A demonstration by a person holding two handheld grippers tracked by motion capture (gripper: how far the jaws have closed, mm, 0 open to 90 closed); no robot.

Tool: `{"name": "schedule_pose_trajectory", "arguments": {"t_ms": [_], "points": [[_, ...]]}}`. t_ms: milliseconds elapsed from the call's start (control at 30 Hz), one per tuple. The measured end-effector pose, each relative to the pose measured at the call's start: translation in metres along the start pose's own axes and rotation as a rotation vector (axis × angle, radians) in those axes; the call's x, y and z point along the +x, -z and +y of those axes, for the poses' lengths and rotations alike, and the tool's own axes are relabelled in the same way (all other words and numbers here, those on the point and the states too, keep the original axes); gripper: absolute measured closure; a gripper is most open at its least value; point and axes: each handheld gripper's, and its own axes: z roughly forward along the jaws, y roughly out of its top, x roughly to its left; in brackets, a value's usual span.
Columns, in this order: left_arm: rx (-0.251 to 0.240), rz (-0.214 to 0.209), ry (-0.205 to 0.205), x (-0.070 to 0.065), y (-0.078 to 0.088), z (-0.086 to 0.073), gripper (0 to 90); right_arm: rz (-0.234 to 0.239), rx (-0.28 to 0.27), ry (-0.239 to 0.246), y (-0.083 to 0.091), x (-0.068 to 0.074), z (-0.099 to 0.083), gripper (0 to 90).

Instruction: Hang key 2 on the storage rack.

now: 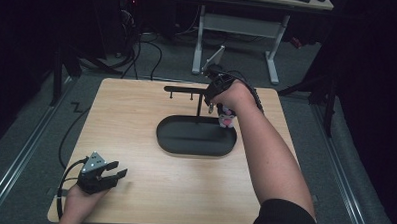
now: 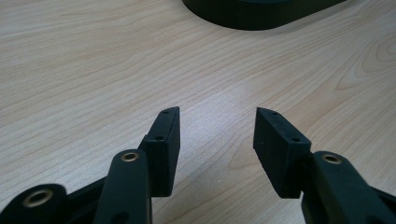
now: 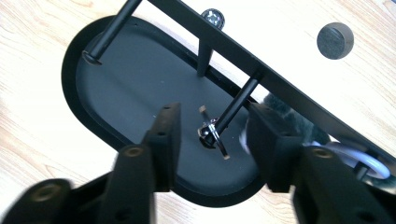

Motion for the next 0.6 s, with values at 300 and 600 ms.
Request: {"name": "schedule_pose_trajectory", "arguments": {"t_ms": [300,600], "points": [[0.004,-0.003,-0.01,-0.002,-0.002,0.0,51.7,0.009,-0.034,-0.01,0.015,-0.002,-0.017,46.3],[0.008,-0.003,-0.012,-0.003,-0.003,0.0,51.7,0.009,-0.022,-0.001,0.005,-0.002,-0.039,67.9]]}}
